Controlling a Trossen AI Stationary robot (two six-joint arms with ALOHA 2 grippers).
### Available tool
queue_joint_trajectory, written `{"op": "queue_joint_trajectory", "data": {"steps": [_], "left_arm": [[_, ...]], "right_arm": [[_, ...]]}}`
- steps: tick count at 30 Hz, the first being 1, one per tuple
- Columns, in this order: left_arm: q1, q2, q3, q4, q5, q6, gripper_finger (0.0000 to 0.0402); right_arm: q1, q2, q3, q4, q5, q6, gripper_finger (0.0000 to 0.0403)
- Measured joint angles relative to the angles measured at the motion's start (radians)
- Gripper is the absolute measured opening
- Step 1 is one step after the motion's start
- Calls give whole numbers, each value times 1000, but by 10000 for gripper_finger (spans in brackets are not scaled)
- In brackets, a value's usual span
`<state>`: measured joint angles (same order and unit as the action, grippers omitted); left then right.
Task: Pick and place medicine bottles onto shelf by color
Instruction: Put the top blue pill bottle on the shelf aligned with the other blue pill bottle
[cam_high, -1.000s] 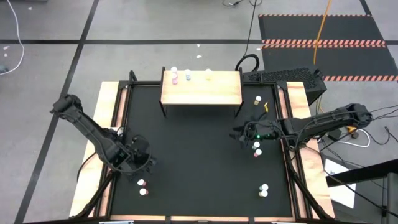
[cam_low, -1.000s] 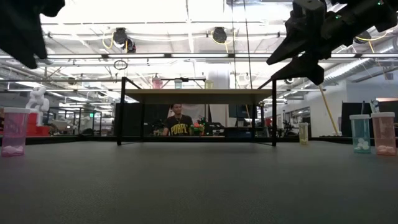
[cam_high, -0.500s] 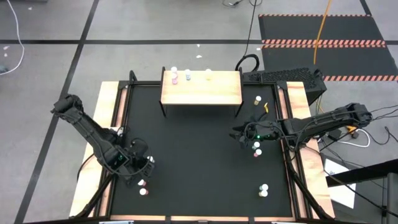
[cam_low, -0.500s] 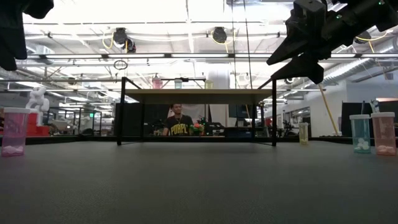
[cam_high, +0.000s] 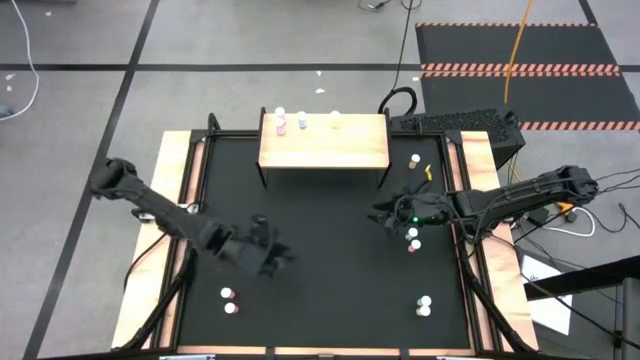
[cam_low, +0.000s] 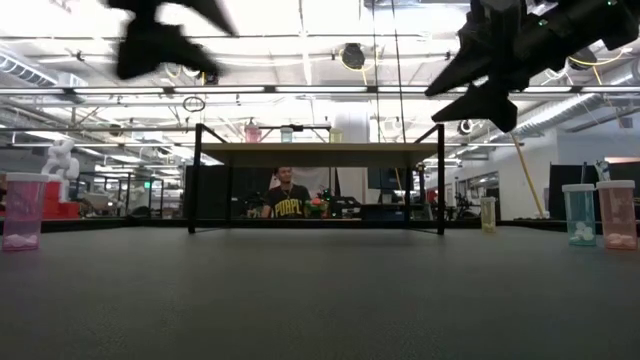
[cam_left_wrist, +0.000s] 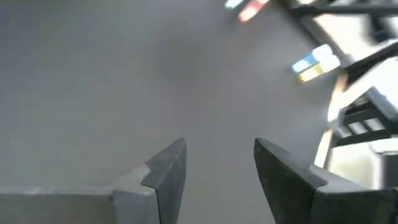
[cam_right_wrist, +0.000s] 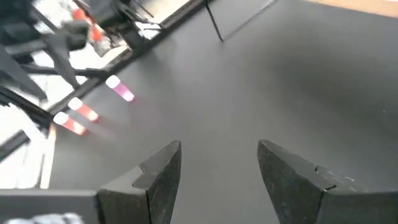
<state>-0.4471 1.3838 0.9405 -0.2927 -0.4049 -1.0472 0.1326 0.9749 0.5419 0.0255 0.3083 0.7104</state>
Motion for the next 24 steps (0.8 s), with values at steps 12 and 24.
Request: {"op": "queue_joint_trajectory", "data": {"steps": [12,24], "left_arm": [[210,332,257,289,296,404,189],[319,652,721,229,444,647,189]], "right_arm": [[24,-121,1,1,-102,55,208],[29,-294,48,65,-99,27,208]]}}
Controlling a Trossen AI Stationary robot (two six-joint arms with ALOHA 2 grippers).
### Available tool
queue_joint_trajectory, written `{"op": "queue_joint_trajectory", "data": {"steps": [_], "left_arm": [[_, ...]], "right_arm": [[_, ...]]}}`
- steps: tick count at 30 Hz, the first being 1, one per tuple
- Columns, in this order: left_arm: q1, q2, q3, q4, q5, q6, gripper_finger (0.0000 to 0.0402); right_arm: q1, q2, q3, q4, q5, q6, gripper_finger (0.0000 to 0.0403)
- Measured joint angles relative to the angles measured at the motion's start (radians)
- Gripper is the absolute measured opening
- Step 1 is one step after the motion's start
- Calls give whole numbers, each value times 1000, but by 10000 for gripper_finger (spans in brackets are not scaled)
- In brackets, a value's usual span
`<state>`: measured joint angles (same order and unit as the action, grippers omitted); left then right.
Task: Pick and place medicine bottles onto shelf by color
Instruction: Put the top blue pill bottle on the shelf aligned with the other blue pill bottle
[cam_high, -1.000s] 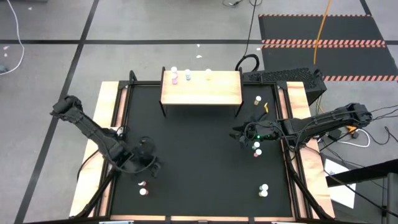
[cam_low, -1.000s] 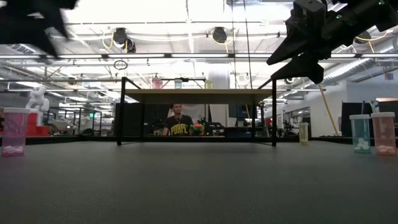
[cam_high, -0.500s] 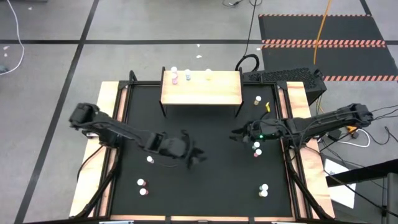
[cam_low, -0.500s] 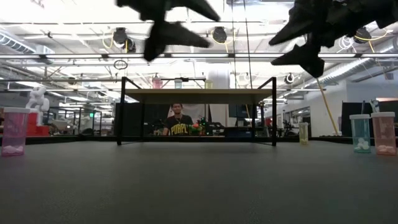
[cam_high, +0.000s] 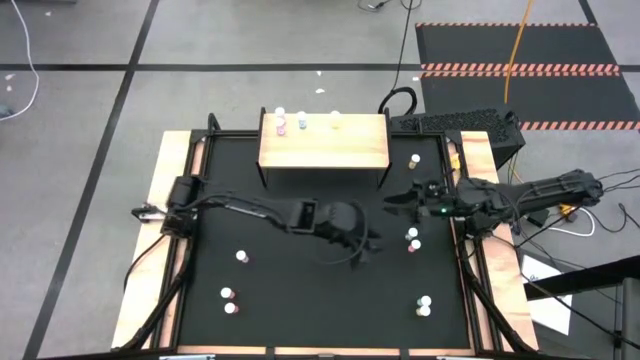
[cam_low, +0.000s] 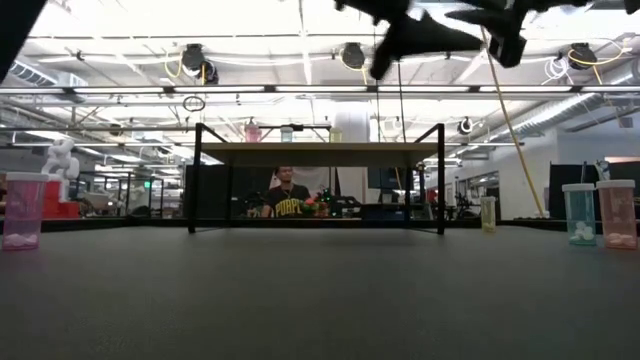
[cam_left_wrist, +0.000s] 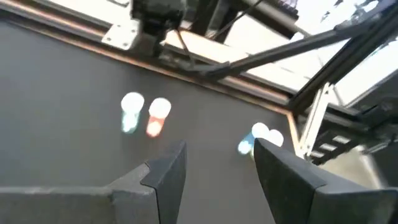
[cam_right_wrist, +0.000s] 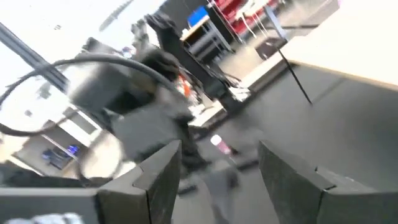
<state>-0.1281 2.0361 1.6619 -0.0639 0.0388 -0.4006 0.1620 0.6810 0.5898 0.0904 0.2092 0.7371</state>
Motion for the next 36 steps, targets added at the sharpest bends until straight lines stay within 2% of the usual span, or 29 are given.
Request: {"op": "queue_joint_trajectory", "data": {"steps": [15,21,24,27,31,36], "left_arm": [[76,298,371,-13,83,103,189],[116,335,391,39,89,142,189],[129,371,392,126,118,181,189],[127,433,391,312,156,271,189],[120,500,392,460,157,354,189],[132,565,389,432,143,351,189]], "right_arm": [[29,-111,0,57,3,-63,208],[29,-133,0,55,33,-102,208],[29,-133,0,56,67,-98,208],[28,-133,0,52,82,-101,208],[29,-133,0,40,82,-97,208],[29,-133,0,40,84,-71,208]]}}
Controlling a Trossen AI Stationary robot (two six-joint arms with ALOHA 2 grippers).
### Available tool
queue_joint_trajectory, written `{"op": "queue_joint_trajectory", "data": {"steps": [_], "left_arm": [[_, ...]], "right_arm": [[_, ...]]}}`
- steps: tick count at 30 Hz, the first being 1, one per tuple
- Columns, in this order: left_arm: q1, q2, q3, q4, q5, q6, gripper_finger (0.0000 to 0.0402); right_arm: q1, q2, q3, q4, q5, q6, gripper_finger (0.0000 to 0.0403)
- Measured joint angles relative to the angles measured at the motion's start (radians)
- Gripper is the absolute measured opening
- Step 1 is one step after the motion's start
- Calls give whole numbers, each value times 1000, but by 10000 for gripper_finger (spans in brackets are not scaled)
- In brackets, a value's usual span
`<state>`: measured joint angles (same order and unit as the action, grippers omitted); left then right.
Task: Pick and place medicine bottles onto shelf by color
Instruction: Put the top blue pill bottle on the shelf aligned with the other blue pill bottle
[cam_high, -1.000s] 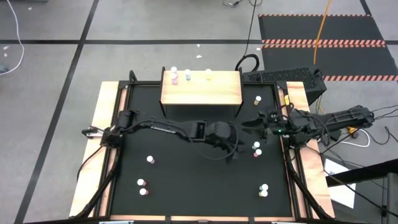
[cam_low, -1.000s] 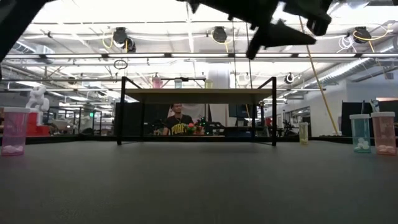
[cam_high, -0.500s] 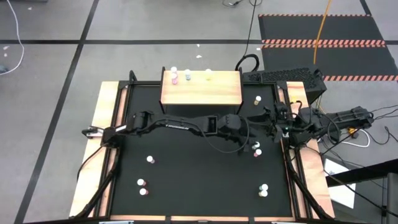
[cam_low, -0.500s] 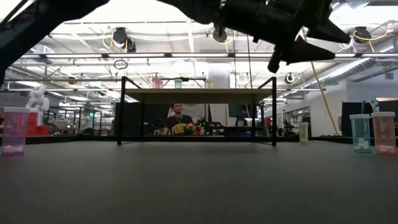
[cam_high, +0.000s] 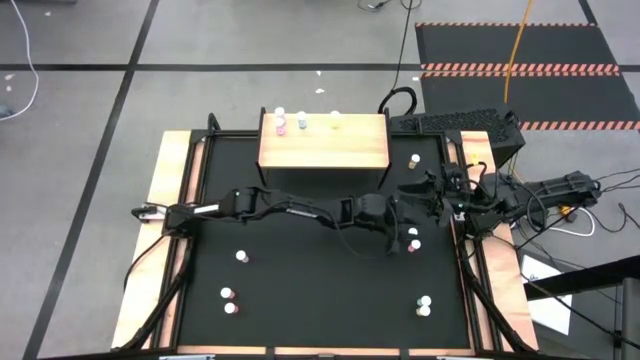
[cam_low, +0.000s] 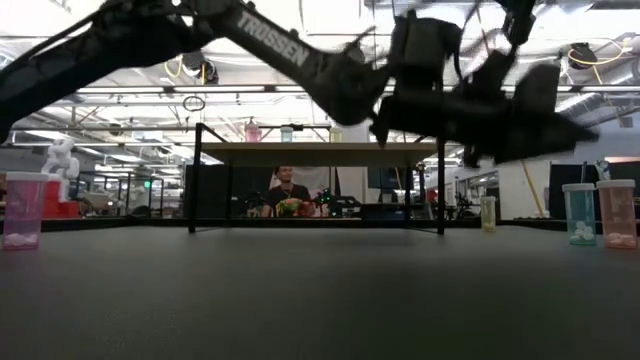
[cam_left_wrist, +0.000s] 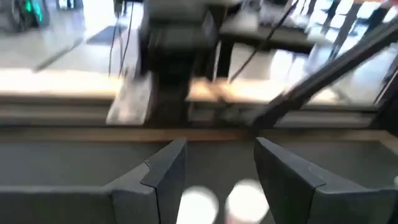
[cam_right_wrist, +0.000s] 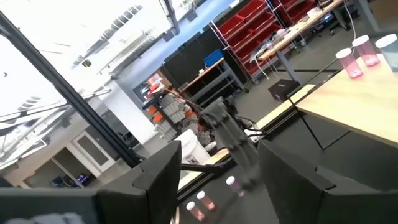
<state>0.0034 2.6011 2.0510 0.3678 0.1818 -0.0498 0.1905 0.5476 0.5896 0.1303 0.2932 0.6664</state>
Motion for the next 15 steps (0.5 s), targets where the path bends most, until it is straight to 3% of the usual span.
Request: {"op": "queue_joint_trajectory", "data": {"steps": [15], "left_arm": [[9,20,0,-90,-60,98,195]], "right_arm": [[0,0,0,-16,1,29,208]]}}
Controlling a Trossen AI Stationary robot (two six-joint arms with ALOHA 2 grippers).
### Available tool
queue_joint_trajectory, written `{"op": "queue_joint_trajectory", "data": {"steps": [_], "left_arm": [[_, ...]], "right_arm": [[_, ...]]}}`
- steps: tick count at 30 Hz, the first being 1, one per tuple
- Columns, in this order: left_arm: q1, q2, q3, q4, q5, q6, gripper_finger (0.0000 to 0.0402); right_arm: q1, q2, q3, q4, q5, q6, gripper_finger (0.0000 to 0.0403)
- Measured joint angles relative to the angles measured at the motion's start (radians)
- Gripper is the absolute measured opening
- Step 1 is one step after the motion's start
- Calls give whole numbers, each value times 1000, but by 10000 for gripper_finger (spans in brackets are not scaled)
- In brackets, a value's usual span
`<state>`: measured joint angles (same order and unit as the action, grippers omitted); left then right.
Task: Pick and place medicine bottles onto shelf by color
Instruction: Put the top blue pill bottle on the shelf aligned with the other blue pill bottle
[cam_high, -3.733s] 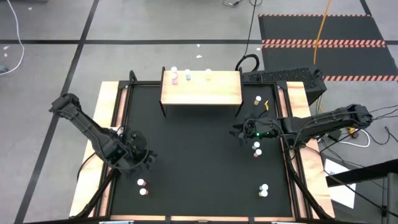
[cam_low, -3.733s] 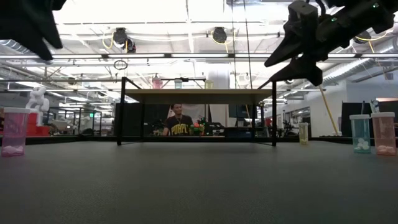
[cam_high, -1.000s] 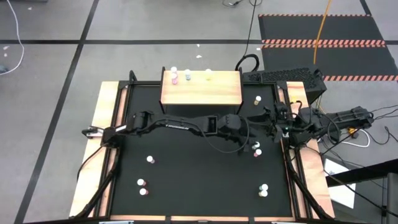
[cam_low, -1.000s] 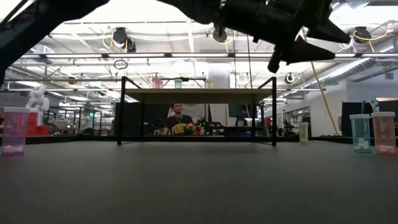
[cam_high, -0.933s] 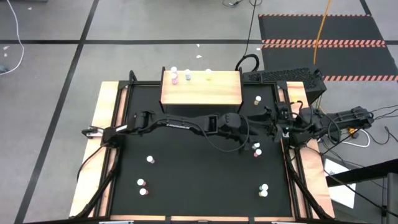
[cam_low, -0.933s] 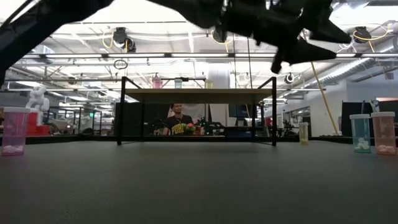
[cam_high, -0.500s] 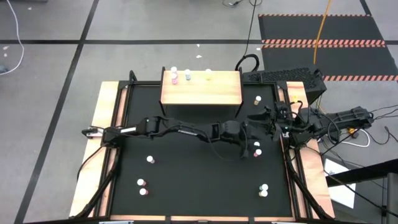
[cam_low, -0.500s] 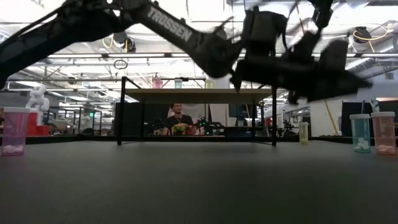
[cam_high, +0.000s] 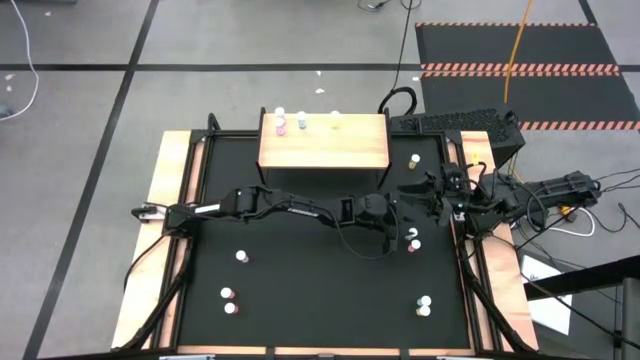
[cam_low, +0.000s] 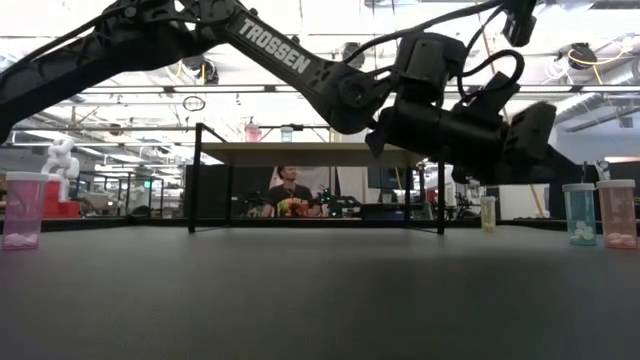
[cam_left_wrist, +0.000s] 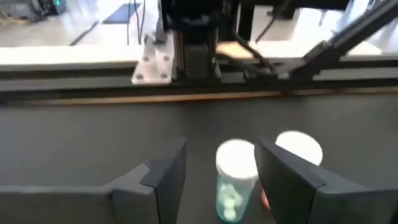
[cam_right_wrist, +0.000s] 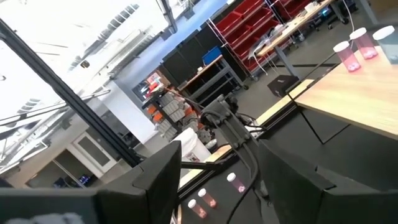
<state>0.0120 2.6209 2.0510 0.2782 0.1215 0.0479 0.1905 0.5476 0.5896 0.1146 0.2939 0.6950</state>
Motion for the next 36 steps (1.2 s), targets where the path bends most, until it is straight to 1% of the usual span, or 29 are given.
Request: {"op": "queue_joint_trajectory", "data": {"steps": [3,9,12,15,17,22,26,29,30,36], "left_arm": [[-1,0,0,-19,0,0,221],[-2,0,0,-22,0,1,295],[-2,0,0,-22,0,13,312],[-2,0,0,-21,0,38,307],[-4,0,0,-20,0,45,295],[-8,17,0,16,0,40,262],[-8,17,0,30,0,56,245],[-7,27,1,47,0,56,239],[-7,36,1,71,3,56,239],[-1,56,1,97,23,56,241]], "right_arm": [[0,0,0,-5,0,0,208],[0,0,0,-16,0,0,208],[0,0,0,-16,0,0,208],[0,0,0,-16,2,0,208],[0,0,0,-16,22,0,208],[-10,0,0,-16,24,3,208],[-14,-5,0,-16,24,11,208],[-14,-7,0,-16,24,10,208],[-14,-7,0,-16,24,10,208],[-14,-12,0,-21,24,11,208]]}}
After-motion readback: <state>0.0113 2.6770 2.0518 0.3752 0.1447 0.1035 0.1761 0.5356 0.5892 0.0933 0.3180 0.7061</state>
